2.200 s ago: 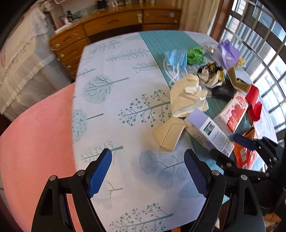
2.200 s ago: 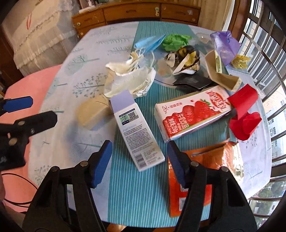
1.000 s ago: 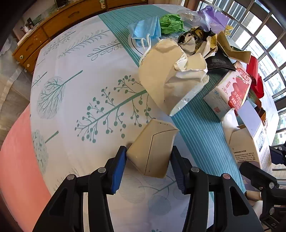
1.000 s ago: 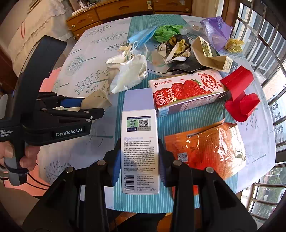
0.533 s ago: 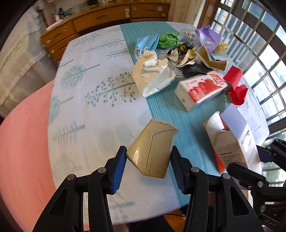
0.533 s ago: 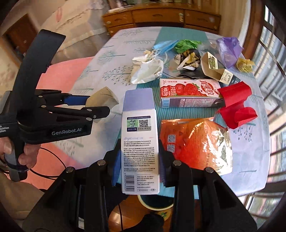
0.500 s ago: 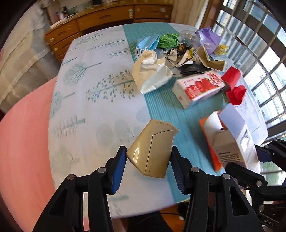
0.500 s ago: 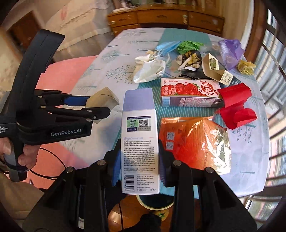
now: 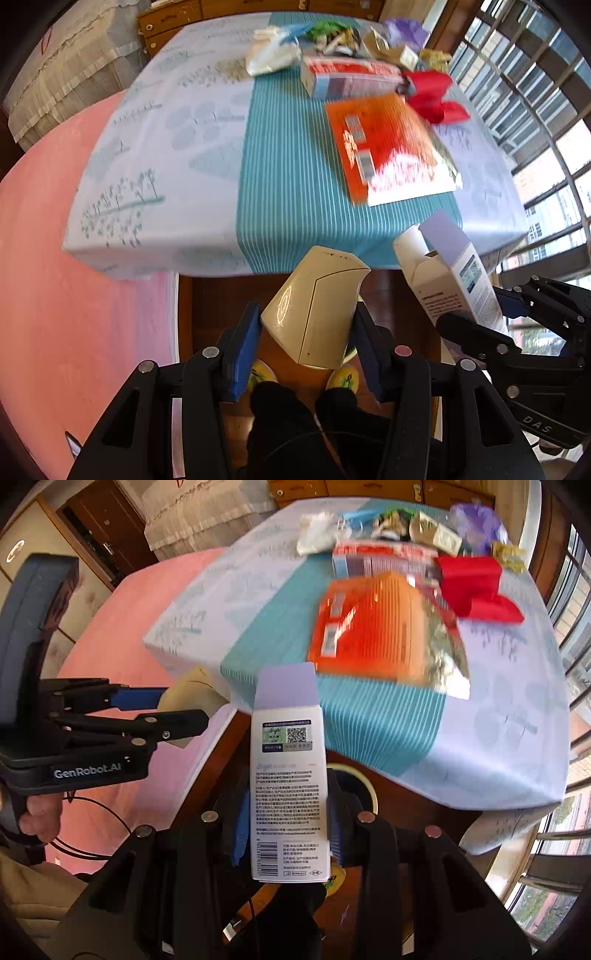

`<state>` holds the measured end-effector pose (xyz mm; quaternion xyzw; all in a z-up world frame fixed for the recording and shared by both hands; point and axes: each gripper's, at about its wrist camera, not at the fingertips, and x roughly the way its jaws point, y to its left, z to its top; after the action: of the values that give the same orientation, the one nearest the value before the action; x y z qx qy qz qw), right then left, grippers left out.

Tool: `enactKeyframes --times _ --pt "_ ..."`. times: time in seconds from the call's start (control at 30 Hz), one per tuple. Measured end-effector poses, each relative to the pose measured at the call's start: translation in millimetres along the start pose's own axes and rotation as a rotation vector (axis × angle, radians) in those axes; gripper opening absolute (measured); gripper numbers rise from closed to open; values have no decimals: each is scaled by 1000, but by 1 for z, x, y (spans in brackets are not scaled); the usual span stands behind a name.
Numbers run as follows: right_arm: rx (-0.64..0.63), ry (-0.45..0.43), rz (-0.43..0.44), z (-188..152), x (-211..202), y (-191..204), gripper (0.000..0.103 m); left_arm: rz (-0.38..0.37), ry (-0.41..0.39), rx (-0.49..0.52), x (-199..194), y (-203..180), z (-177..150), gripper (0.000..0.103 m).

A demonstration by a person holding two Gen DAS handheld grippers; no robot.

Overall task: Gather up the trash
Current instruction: 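Carry the cup and carton down over the bin and release both, then raise both tools back toward the orange snack bag and red paper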

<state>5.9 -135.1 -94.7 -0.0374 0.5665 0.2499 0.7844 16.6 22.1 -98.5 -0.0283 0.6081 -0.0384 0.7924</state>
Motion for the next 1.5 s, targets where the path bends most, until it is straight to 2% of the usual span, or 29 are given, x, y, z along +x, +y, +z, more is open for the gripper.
enactKeyframes --times 0.13,0.27,0.5,0.67,0.7,0.73,0.8,0.87,0.93,1.1,1.27,1.5 --pt "106 65 -8 -39 37 -16 31 -12 63 19 31 -11 -22 48" --pt "227 116 -34 -71 89 -41 32 -11 93 67 73 -23 -40 49" --pt "323 178 -113 -117 207 -84 32 -30 102 131 188 -35 -59 49" --pt "345 163 -158 -135 275 -112 33 -9 94 158 265 -38 -69 50" --pt "363 174 -160 -139 287 -119 37 -19 102 161 277 -38 -71 54" --pt "385 187 -162 -141 298 -126 50 -26 113 167 287 -38 -72 57" --pt "427 175 -157 -148 309 -138 65 -32 106 173 303 -39 -73 79" --pt "443 137 -170 -153 315 -143 67 -33 70 170 308 -37 -75 92" --pt "461 121 -186 -149 323 -139 72 -44 57 176 310 -35 -75 93" --pt "503 96 -179 -136 308 -138 73 -64 31 184 297 -20 -71 93" --pt "533 84 -178 -133 271 -126 73 -62 18 204 262 -5 -67 93" --pt "551 2 -185 -126 187 -92 73 -74 9 218 183 -6 -62 93"
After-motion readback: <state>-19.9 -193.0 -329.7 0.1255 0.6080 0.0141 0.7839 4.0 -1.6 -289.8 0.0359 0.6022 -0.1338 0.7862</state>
